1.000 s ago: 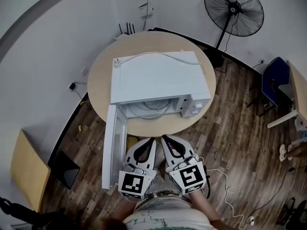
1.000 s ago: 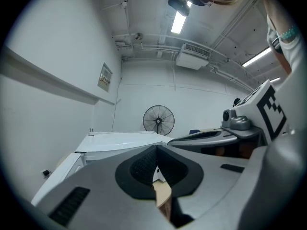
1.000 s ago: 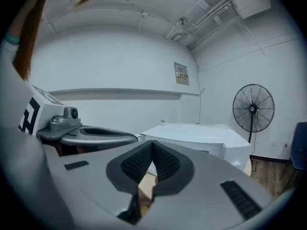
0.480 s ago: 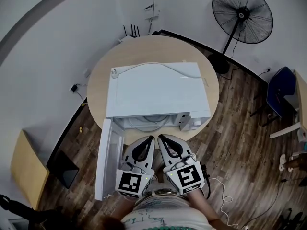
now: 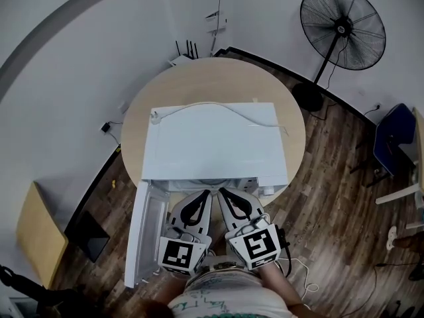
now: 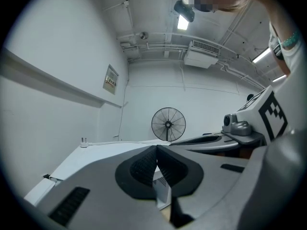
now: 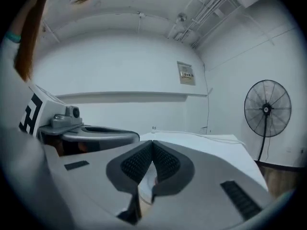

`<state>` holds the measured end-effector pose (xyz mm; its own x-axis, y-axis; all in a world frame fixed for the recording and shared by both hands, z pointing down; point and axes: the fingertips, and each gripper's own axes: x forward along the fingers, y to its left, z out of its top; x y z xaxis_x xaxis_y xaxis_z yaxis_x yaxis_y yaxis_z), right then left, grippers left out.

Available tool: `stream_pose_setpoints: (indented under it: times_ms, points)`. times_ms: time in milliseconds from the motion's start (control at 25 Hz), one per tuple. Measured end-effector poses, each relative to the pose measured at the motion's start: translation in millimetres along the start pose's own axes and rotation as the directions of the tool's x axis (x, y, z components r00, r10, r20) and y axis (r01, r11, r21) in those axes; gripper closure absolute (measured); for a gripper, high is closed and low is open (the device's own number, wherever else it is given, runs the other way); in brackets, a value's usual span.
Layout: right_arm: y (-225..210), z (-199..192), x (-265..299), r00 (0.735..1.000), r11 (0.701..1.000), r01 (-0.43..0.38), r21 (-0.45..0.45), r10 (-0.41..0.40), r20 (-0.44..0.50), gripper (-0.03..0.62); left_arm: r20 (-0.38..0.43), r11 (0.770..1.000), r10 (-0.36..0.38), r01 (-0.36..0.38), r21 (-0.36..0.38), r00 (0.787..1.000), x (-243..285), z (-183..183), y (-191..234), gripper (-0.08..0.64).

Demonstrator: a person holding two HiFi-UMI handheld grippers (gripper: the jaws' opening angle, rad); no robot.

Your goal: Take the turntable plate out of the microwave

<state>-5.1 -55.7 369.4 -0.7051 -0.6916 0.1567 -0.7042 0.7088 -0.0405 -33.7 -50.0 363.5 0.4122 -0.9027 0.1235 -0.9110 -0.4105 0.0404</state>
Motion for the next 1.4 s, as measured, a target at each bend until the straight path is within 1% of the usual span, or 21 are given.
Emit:
stream_pose_setpoints:
  times_ms: [240, 360, 480, 640, 1000, 1160, 1280, 1400]
  points:
    - [-21, 5, 10, 0.999, 0.999, -0.042, -0.006, 0.042, 0.004, 0.601, 0.000, 0.999, 0.047, -0.047, 0.012, 0.999, 22, 7, 5, 0.545]
    - [-29, 6, 12, 0.998, 0.998, -0.070, -0.012, 0.070, 0.005, 0.601, 0.003, 0.998, 0.066, -0.066, 0.006, 0.998, 29, 7, 6, 0.545]
    - [-31, 6, 16, 0.995, 0.995, -0.100, -0.017, 0.100, 0.008, 0.601, 0.009, 0.995, 0.095, -0.095, -0.005, 0.995, 30, 6, 10, 0.546]
    - [-30, 8, 23, 0.994, 0.994, -0.106, -0.023, 0.106, 0.008, 0.601, 0.009, 0.994, 0.107, -0.107, -0.017, 0.994, 29, 7, 20, 0.545]
    - [-9, 9, 43, 1.000, 0.999, -0.030, -0.013, 0.030, -0.006, 0.601, 0.011, 0.998, 0.069, -0.069, -0.010, 0.998, 10, 7, 54, 0.546]
    - [4, 8, 49, 1.000, 1.000, 0.005, -0.021, -0.005, -0.008, 0.601, 0.018, 0.999, 0.029, -0.029, -0.021, 0.999, 3, 5, 64, 0.546]
    - [13, 8, 52, 0.999, 0.999, 0.031, -0.036, -0.030, 0.010, 0.601, 0.026, 1.000, -0.004, 0.004, -0.007, 1.000, -3, 3, 67, 0.546]
    - [20, 7, 53, 0.998, 0.998, 0.064, -0.025, -0.064, 0.014, 0.601, 0.032, 0.999, -0.038, 0.038, 0.003, 0.999, -8, 0, 69, 0.546]
